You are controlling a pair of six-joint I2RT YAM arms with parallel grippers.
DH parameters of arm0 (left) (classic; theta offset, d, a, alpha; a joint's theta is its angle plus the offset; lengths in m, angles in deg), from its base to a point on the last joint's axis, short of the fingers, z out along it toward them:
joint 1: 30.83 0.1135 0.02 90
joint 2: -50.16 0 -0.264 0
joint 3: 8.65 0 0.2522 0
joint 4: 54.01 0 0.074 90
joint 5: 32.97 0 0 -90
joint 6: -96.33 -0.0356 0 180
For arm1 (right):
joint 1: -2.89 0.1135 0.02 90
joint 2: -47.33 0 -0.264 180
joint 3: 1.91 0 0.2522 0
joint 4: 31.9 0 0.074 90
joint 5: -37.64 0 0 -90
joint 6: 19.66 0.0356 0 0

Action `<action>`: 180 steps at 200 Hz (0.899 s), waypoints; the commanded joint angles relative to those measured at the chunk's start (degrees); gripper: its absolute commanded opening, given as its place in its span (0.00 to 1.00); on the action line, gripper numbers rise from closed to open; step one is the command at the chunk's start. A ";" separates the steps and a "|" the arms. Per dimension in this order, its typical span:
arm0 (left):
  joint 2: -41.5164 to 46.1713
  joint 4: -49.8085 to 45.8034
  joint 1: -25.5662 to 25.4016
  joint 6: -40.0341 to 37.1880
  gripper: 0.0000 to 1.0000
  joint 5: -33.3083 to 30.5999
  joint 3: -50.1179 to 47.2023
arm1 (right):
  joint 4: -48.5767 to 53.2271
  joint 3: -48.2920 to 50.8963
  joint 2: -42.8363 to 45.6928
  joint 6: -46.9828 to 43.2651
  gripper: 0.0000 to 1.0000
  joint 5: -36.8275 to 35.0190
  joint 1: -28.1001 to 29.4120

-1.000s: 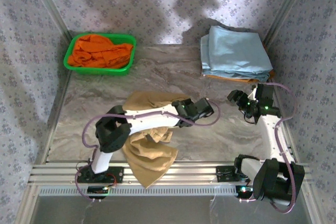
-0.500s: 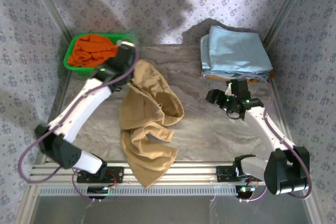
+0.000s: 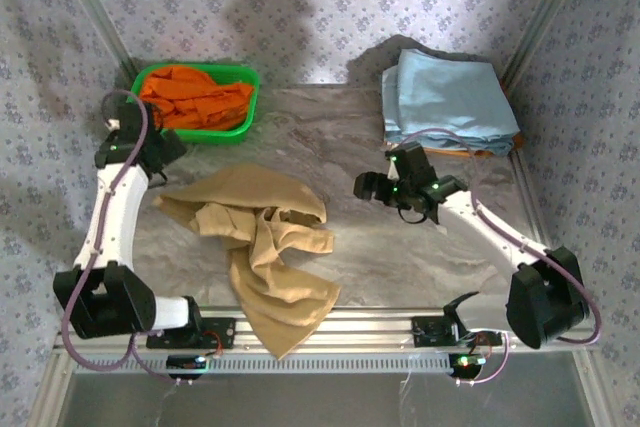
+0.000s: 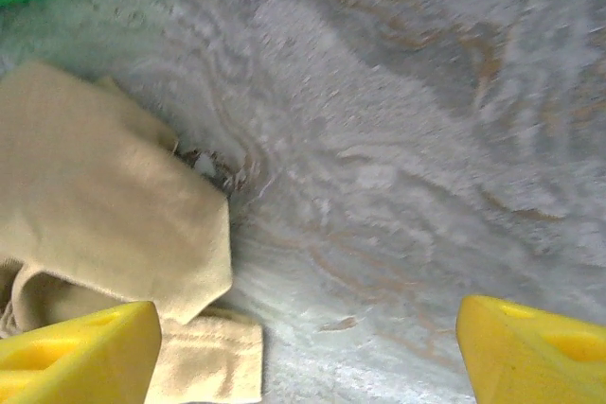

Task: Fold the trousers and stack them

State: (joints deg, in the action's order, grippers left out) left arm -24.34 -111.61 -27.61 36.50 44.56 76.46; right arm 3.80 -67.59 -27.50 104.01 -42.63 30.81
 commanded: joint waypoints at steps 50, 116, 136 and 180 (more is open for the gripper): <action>16.71 -2.29 -20.76 11.41 0.88 1.19 -18.05 | -0.90 -6.67 -15.15 -5.70 0.70 -0.39 13.66; 23.01 -1.32 -24.85 23.89 0.86 -2.29 -34.64 | -2.17 -11.98 -25.48 -6.80 0.61 -1.17 17.47; 23.49 1.85 -25.02 24.33 0.85 -0.03 -37.45 | -1.43 -13.37 -26.96 -6.91 0.57 -3.16 17.43; 20.42 13.63 -25.02 24.55 0.60 2.05 -43.46 | -0.07 -15.84 -28.36 -6.56 0.27 -7.18 17.08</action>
State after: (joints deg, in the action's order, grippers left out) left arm -3.23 -105.62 -52.35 60.13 46.05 35.17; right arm 1.39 -80.79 -55.08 97.56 -46.15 48.14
